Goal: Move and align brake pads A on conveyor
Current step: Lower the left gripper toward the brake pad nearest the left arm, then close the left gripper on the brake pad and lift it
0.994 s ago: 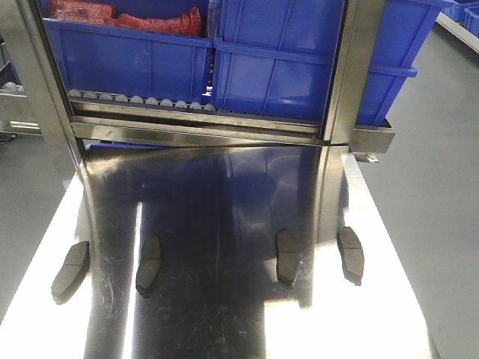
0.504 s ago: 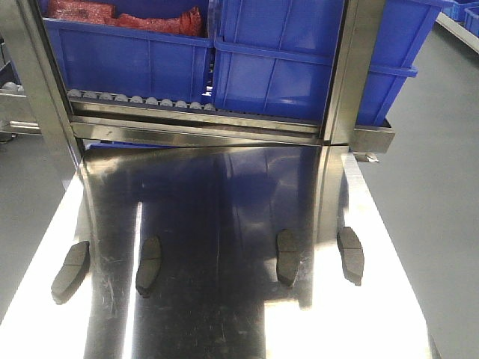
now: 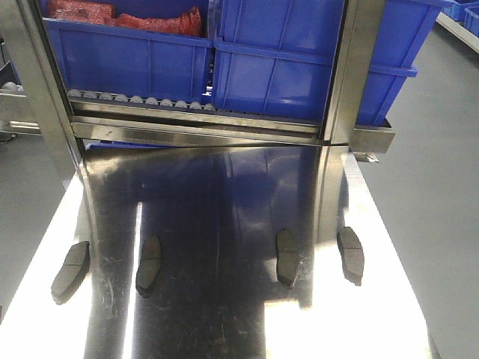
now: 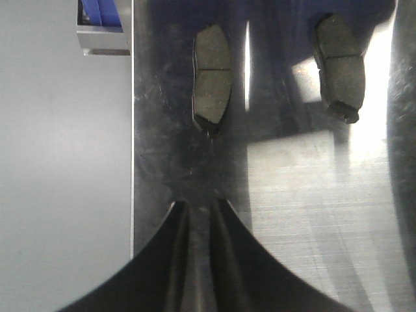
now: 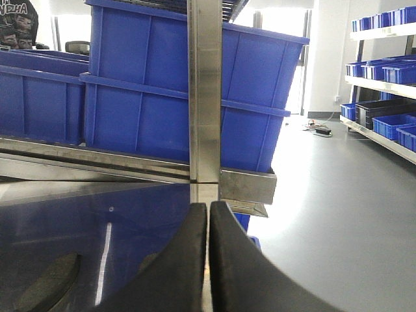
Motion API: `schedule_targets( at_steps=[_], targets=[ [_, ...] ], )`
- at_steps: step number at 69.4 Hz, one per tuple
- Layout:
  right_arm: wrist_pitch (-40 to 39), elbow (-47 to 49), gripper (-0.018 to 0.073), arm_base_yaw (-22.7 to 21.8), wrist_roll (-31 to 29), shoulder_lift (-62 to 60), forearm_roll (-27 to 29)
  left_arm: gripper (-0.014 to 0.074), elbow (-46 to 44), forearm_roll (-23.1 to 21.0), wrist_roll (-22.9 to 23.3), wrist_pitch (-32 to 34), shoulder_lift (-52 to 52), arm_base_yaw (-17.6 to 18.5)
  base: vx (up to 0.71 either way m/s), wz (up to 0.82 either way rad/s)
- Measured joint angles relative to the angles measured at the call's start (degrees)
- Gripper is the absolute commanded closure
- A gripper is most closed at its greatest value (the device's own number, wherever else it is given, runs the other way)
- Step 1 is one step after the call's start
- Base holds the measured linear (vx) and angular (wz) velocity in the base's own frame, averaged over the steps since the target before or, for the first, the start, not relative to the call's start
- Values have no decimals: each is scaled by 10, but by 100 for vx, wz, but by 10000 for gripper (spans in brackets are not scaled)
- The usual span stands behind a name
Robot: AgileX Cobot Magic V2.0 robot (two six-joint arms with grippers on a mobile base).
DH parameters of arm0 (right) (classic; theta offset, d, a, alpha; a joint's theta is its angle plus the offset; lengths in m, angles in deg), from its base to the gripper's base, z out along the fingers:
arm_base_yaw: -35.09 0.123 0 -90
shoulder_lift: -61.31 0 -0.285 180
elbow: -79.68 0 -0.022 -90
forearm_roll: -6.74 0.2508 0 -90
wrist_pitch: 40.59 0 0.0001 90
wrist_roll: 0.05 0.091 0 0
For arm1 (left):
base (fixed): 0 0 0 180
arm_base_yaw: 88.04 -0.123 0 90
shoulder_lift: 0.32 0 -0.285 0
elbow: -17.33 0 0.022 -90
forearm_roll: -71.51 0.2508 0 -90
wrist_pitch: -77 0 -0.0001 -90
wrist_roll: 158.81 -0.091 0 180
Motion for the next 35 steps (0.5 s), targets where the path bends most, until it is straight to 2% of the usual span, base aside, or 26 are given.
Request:
schedule_targets(
  at_steps=[17,25,35],
  targets=[
    [0,0,569,0,0,0,0,193,0,0,-8,0,8,0,0,0],
    [0,0,569,0,0,0,0,155,-1,0,-14,2,9,0,0,0],
    [0,0,569,0,0,0,0,154,-36,-1,-20,-12,39,0,0,0]
  ],
)
